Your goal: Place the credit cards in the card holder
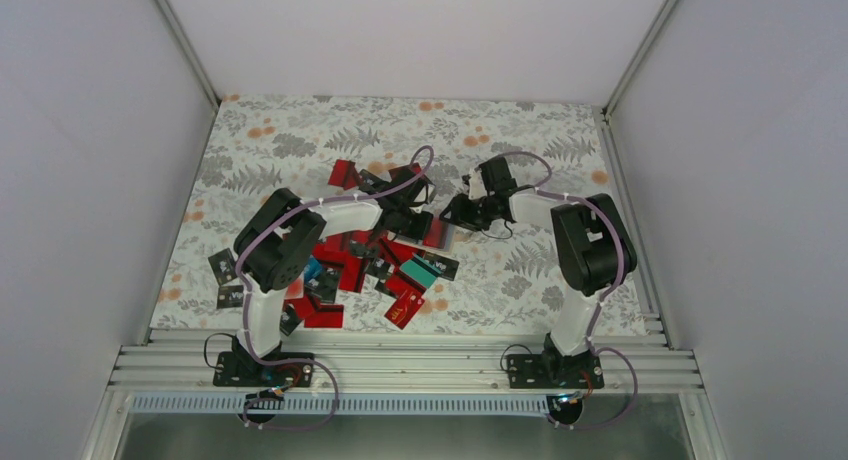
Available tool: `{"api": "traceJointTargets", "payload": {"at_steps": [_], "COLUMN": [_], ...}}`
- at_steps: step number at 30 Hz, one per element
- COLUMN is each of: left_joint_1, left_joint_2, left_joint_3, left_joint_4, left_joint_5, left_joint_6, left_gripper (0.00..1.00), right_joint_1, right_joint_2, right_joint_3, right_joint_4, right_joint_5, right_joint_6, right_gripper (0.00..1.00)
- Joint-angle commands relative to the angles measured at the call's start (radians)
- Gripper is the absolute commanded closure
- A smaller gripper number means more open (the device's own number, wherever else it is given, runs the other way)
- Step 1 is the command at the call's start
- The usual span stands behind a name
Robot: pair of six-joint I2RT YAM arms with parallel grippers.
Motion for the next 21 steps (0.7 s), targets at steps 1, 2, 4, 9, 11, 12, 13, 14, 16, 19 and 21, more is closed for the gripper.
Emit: {"api": "traceJointTargets", "payload": {"at_steps": [1,2,4,9,11,12,13,14,16,19,21], "left_joint_1": [-0.011,-0.010,-0.011,-0.011,-0.011,-0.011,-0.012,-0.012,-0.014,-0.015,-0.015], "left_joint_2": [0.044,0.044,0.047,0.045,0.043,0.043,0.042,0.042,0.040,0.041,0.043], "left_joint_3": [-0.046,-0.047,-0.046,-0.051,-0.054,-0.055,-0.055,-0.056,-0.056,-0.052,-0.049], "left_joint_4": [-0.055,-0.054,-0.053,-0.049,-0.047,-0.048,-0.047,-0.046,-0.046,-0.047,-0.050], "left_joint_5": [-0.015,-0.016,-0.013,-0.012,-0.012,-0.012,-0.011,-0.011,-0.011,-0.009,-0.011], "left_joint_6": [-0.001,-0.001,-0.002,-0.003,-0.005,-0.006,-0.007,-0.009,-0.012,-0.011,-0.011], "left_gripper": [0.98,0.98,0.98,0.98,0.98,0.98,0.98,0.98,0.98,0.98,0.98], "right_joint_1": [0.012,0.012,0.013,0.012,0.010,0.010,0.011,0.011,0.010,0.010,0.010], "right_joint_2": [0.025,0.023,0.018,-0.024,-0.029,-0.028,-0.025,-0.024,-0.022,-0.005,0.014], "right_joint_3": [0.001,-0.002,-0.004,0.007,0.019,0.026,0.032,0.038,0.041,0.038,0.036], "right_joint_4": [0.021,0.019,0.012,-0.022,-0.027,-0.028,-0.028,-0.028,-0.023,-0.007,0.000], "right_joint_5": [0.015,0.015,0.017,0.088,0.101,0.098,0.094,0.089,0.089,0.062,0.047], "right_joint_6": [0.003,0.004,0.001,-0.014,-0.016,-0.018,-0.017,-0.018,-0.015,-0.013,-0.013], "right_gripper": [0.61,0.61,0.61,0.61,0.61,0.61,0.61,0.62,0.61,0.61,0.61]}}
